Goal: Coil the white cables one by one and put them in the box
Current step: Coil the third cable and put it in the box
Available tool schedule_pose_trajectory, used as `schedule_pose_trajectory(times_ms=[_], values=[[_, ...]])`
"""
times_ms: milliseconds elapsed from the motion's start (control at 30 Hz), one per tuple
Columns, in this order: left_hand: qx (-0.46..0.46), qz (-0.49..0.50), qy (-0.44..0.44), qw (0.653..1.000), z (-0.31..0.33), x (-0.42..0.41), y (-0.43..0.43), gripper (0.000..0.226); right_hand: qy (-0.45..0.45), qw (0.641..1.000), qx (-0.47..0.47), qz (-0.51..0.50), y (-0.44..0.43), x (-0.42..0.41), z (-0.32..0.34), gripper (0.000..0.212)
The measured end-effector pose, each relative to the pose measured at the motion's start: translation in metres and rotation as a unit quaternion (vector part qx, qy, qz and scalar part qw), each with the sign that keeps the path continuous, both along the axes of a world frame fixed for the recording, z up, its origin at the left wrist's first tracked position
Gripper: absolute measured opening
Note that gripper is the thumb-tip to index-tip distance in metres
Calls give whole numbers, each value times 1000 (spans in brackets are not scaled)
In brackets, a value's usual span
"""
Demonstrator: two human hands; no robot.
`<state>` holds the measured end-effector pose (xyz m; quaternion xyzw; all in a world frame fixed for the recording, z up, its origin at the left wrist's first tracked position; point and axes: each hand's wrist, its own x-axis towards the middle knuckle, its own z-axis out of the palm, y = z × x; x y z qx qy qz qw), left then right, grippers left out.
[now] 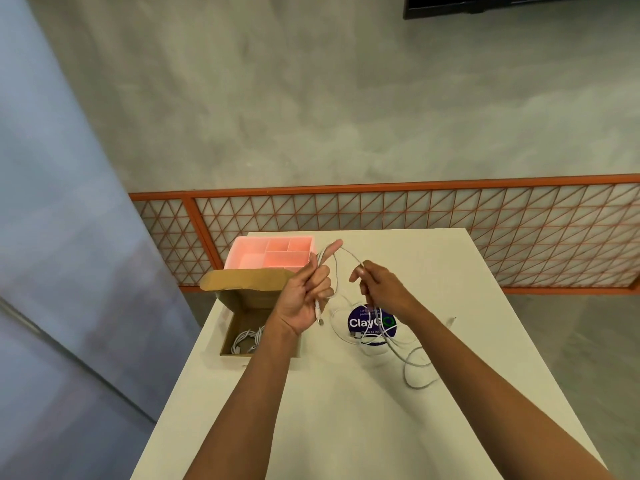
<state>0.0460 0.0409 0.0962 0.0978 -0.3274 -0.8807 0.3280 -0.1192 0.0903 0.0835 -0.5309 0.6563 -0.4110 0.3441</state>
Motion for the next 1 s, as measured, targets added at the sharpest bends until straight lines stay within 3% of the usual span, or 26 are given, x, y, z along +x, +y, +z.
schedule_pose_trajectory(times_ms=[167,267,400,533,700,1000], values=[[-61,19,-39,997,-8,1,-5,60,75,984,133,93,7,8,1,27],[-56,53,-40,996,-15,1,-8,86,103,968,174,145,9,13,14,31],[-55,91,-37,994,-16,-2,-10,93,98,955,195,200,12,20,22,32],[-57,104,-38,992,-18,-2,-10,85,98,948,191,234,15,24,28,35],[-72,176,-139,972,-16,-5,-11,46,160,936,183,253,15,20,46,39],[-95,203,-168,960,-2,-10,-9,44,274,916,181,230,13,17,64,38]])
